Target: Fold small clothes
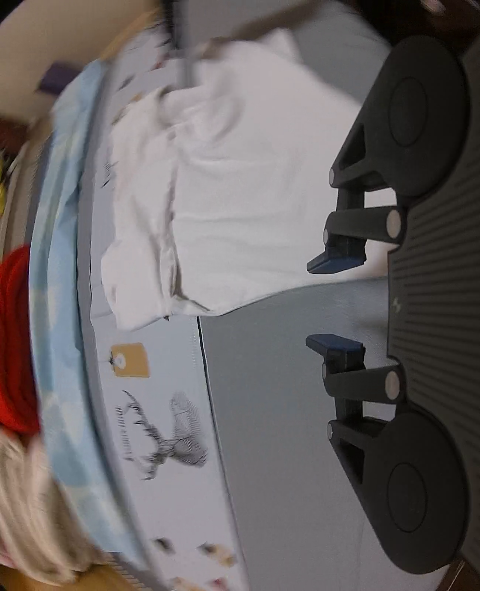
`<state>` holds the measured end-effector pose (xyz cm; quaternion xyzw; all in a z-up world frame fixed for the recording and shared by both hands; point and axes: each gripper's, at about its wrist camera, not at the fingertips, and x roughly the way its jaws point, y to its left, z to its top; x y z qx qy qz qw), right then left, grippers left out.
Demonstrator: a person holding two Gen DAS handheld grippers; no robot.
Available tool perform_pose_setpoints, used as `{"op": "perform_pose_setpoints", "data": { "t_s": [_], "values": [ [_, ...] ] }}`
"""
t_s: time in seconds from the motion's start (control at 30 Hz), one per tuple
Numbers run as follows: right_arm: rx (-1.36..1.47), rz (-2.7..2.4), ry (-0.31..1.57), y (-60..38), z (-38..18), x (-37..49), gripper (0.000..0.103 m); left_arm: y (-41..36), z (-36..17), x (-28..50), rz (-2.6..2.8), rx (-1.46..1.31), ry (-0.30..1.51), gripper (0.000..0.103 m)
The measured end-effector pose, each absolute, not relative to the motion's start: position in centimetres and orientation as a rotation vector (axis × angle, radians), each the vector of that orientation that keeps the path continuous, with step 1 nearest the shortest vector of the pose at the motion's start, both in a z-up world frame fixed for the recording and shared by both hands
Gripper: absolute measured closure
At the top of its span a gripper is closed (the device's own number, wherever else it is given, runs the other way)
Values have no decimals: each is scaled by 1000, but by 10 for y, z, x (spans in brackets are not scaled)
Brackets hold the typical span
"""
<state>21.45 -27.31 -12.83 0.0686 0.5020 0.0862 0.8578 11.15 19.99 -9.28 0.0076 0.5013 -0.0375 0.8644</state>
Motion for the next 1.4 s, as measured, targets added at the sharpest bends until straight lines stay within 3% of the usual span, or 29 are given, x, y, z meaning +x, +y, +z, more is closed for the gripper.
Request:
{"op": "perform_pose_setpoints", "data": {
  "t_s": [0.13,0.23,0.33,0.7,0.73,0.77,0.8,0.83,0.87,1.1,1.17,1.3,1.4],
  "values": [
    [203,152,1154,-279,-152,202,56,208,-130,148,-64,-150,1212,63],
    [250,192,1186,-286,-162,183,55,201,-151,156,-129,-153,1277,53],
    [220,216,1203,-292,-166,169,55,194,-172,152,-177,-105,1365,51],
    [37,228,1269,-293,-181,120,55,195,-182,88,-316,14,1396,52],
    [-9,225,1281,-288,-186,118,62,194,-182,86,-316,24,1387,52],
    [-51,208,1273,-284,-189,116,71,193,-183,85,-317,31,1377,54],
    [-58,205,1260,-283,-187,115,90,192,-182,84,-315,41,1369,59],
    [-32,216,1253,-283,-184,115,98,189,-184,82,-311,60,1358,80],
    [-3,218,1228,-284,-175,113,98,188,-183,80,-306,81,1350,99],
    [170,216,1057,-330,-86,79,99,215,-128,59,-316,-45,1179,100],
    [157,210,1109,-341,-87,65,99,219,-119,50,-306,-17,1155,100],
    [-25,210,1335,-322,-135,54,98,205,-150,50,-251,134,1305,101],
    [-46,207,1256,-310,-136,54,93,200,-147,56,-246,153,1270,99]
  ]
}}
